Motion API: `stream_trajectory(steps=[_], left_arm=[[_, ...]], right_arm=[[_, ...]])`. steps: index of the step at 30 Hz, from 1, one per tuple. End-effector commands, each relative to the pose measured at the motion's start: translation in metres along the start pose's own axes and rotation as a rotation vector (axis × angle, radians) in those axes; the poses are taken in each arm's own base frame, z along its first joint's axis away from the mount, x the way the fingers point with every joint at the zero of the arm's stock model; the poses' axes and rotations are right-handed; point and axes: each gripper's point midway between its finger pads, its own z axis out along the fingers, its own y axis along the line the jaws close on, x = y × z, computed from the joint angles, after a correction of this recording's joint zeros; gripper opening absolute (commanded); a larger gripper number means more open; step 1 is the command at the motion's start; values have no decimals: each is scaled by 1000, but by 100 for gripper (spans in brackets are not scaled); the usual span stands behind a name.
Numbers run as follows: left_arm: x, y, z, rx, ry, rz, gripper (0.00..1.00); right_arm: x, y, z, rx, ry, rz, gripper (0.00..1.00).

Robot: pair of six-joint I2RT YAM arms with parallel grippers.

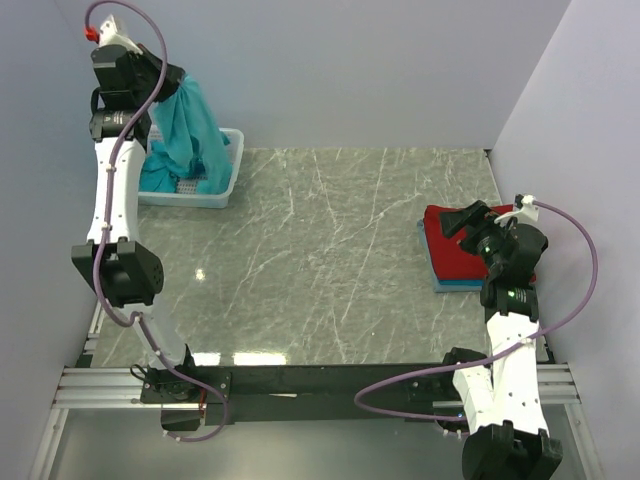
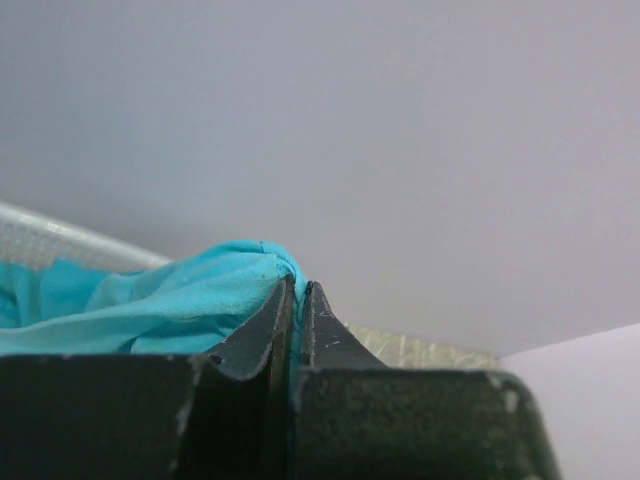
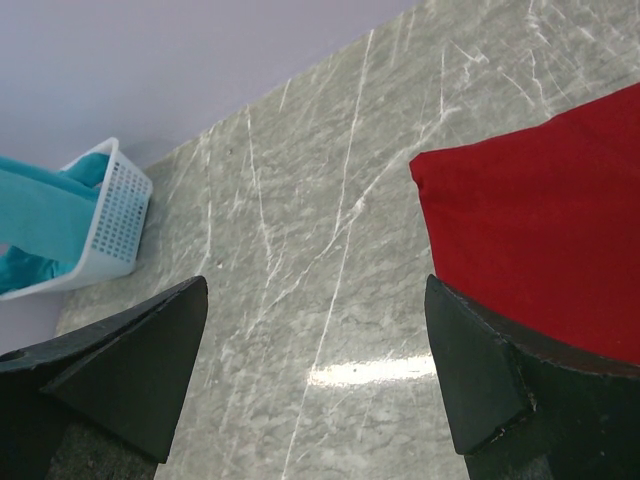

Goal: Fold and stack the t-shirts
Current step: Move the tshirt to the center of the board

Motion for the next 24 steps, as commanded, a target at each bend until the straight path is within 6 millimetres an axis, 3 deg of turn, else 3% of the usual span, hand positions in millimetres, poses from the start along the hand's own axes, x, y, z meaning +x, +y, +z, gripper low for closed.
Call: stream_trajectory(steps=[1,6,10,12,13,14,15,16,17,18,19,20,22,24], left_arm=[[-82,-80,-53,211,-230,25,1],[-100,-116,-78,349,-273,13,1],[-113,-152,-114,468,-297,18,1],[-109,-166,-126,499,-297,25,1],[-111,-178,-142,514,-316,40,1],[-108,-187,-153,494,-337,60,1],[-97,-198,-151,505,-328,71,1],[-97,-210,-169,507,-345,86,1],[-80,-226,-174,527,-328,114,1],[-77,-231,-180,517,-343,113,1],[-80,-242,-201,546,-365,116,1],[-63,-252,-204,568,-333,113,1],[-57,-263,-220,592,-327,92,1],[-37,-278,-228,624,-272,77,1]], right_arm=[[-15,10,-4,-30,-54,-30,95],[-16,15,-5,-56,-55,-42,95],[-18,19,-6,-68,-54,-45,95],[-18,21,-8,-80,-55,-51,95],[-19,23,-9,-85,-57,-50,95],[-21,25,-11,-92,-64,-54,95],[-21,26,-11,-96,-64,-55,95],[-21,27,-13,-98,-66,-58,95],[-22,29,-15,-102,-75,-62,95],[-23,30,-16,-107,-80,-65,95],[-24,32,-18,-113,-88,-64,95],[-24,33,-20,-120,-94,-66,95],[-25,37,-22,-135,-96,-65,95],[-26,41,-25,-148,-104,-70,95]])
